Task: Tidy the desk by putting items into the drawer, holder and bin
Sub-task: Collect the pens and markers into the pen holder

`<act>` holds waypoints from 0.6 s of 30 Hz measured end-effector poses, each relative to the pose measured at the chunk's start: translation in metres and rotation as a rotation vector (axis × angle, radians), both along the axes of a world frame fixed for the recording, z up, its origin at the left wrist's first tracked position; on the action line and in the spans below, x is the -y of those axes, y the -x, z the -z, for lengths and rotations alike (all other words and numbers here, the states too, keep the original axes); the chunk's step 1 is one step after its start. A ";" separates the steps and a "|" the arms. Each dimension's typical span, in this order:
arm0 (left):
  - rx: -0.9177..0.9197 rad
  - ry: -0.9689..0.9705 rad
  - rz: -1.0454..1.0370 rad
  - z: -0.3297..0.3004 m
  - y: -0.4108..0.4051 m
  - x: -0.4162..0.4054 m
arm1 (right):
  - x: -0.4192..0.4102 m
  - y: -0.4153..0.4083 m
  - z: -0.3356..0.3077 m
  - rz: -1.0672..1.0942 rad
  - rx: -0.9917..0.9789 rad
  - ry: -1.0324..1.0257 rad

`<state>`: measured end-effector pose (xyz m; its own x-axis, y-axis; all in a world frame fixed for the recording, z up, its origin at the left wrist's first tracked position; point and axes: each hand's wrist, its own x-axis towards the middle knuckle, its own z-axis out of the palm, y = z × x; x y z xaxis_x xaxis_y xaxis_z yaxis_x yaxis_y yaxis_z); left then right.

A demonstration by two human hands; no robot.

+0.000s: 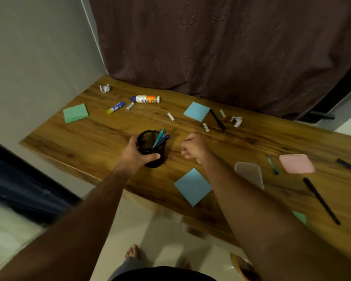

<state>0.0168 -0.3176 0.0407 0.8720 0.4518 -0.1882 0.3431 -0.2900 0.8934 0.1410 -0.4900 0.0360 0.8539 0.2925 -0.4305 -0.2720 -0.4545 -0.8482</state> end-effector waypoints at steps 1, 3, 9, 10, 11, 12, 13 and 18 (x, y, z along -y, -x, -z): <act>0.004 0.002 0.009 0.000 -0.003 0.004 | 0.010 -0.004 -0.005 0.030 -0.032 -0.066; 0.008 0.000 0.033 0.000 -0.007 0.012 | 0.025 -0.009 -0.016 0.074 -0.067 -0.191; -0.022 -0.039 0.148 0.000 -0.025 0.031 | 0.024 -0.015 -0.066 -0.013 0.391 -0.149; -0.024 -0.046 0.179 0.000 -0.029 0.032 | 0.019 -0.016 -0.070 -0.073 0.490 -0.086; -0.026 -0.051 0.208 0.000 -0.033 0.034 | 0.014 -0.015 -0.073 -0.145 0.575 0.002; -0.026 -0.063 0.235 -0.002 -0.036 0.036 | 0.008 -0.014 -0.073 -0.220 0.648 0.096; -0.025 -0.079 0.259 -0.003 -0.039 0.036 | 0.004 -0.013 -0.071 -0.288 0.710 0.189; -0.036 -0.139 0.347 -0.007 -0.048 0.033 | -0.013 0.000 -0.055 -0.492 1.008 0.578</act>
<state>0.0649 -0.3504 0.0478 0.9716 0.1543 -0.1792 0.2338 -0.5120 0.8265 0.1413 -0.4772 0.0912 0.7313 0.6588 0.1765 0.6816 -0.6966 -0.2240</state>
